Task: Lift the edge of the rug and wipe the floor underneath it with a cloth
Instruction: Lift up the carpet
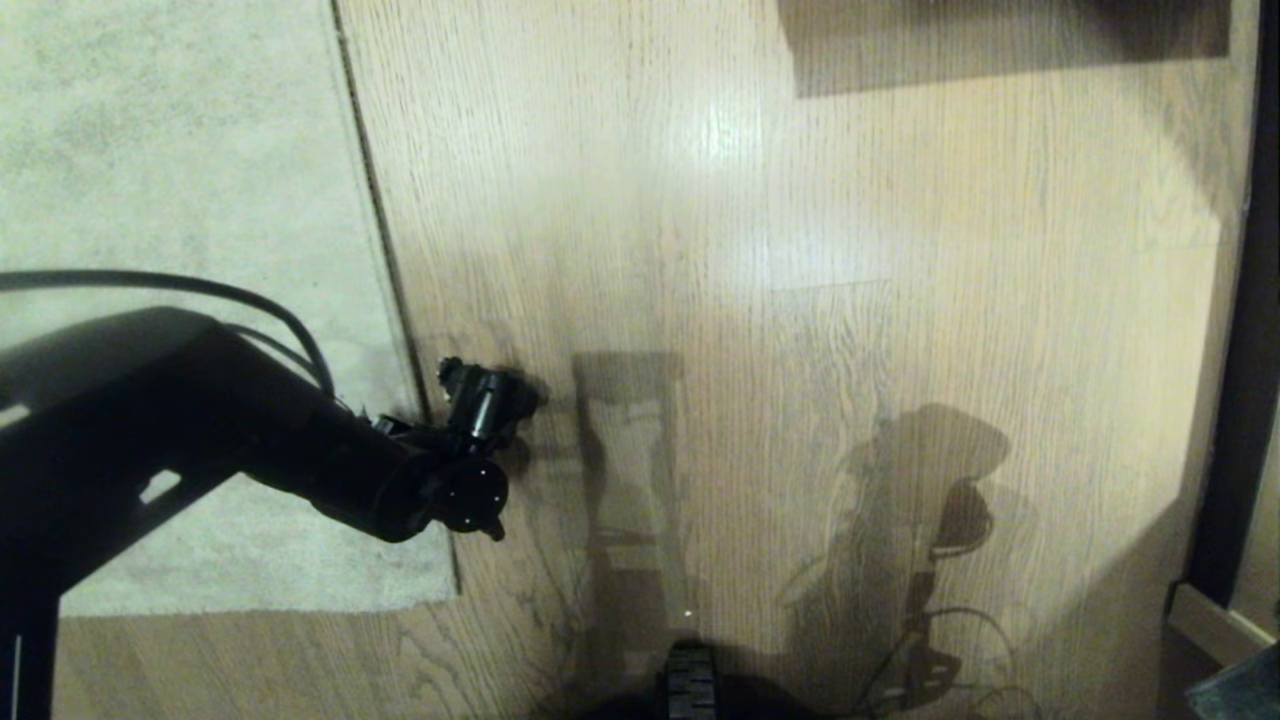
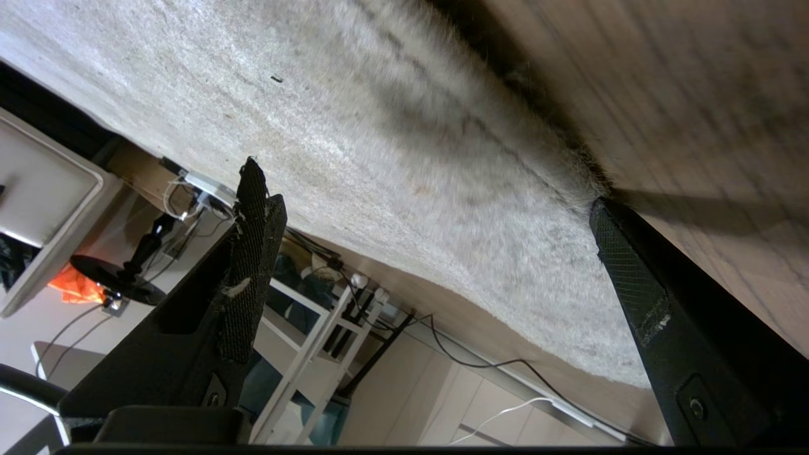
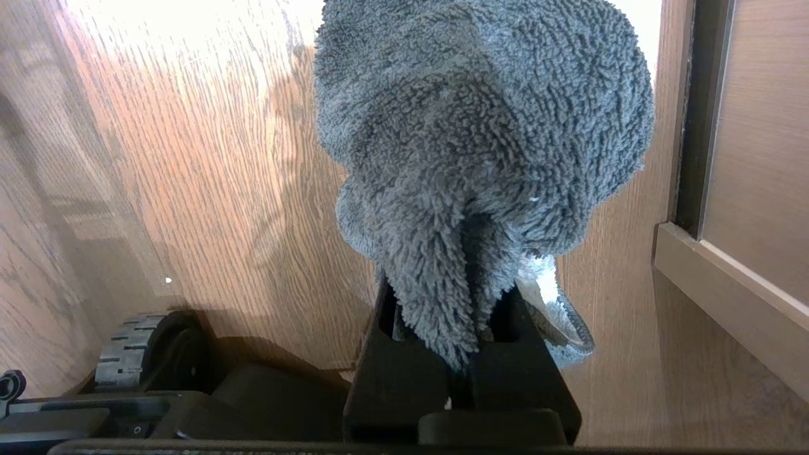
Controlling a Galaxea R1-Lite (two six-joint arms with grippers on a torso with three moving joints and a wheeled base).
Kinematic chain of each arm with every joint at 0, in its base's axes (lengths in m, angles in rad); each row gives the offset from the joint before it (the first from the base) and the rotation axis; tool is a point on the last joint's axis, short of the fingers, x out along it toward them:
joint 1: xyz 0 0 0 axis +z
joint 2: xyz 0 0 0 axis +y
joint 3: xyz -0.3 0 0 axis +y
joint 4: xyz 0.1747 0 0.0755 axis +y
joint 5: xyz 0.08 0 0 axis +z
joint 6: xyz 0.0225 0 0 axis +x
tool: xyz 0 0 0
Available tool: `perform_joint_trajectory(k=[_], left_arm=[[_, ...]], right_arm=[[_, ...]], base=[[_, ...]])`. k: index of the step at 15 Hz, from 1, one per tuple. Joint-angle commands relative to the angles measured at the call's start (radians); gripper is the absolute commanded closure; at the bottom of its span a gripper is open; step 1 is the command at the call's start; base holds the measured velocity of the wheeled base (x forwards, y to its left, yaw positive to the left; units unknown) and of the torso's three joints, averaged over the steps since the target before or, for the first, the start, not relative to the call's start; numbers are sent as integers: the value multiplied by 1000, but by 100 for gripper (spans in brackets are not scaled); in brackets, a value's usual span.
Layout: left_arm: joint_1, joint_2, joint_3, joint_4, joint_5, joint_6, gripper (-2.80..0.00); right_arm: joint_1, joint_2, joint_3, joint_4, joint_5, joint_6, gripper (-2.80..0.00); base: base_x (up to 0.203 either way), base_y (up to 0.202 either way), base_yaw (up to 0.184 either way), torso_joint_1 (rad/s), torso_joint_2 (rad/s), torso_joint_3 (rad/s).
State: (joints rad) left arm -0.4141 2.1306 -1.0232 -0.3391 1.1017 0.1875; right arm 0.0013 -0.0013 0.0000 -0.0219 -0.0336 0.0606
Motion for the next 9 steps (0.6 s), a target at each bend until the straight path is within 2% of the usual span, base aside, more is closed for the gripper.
perform_joint_trajectory(k=[1, 9], left_arm=[[22, -4, 7, -1, 7, 1, -280], [89, -62, 114, -43, 7, 3, -280]], right_arm=[[0, 1, 0, -1, 0, 1, 0], [0, 1, 0, -1, 0, 1, 0]], base=[[0, 0, 0, 0, 0, 0], [0, 0, 0, 0, 0, 0]])
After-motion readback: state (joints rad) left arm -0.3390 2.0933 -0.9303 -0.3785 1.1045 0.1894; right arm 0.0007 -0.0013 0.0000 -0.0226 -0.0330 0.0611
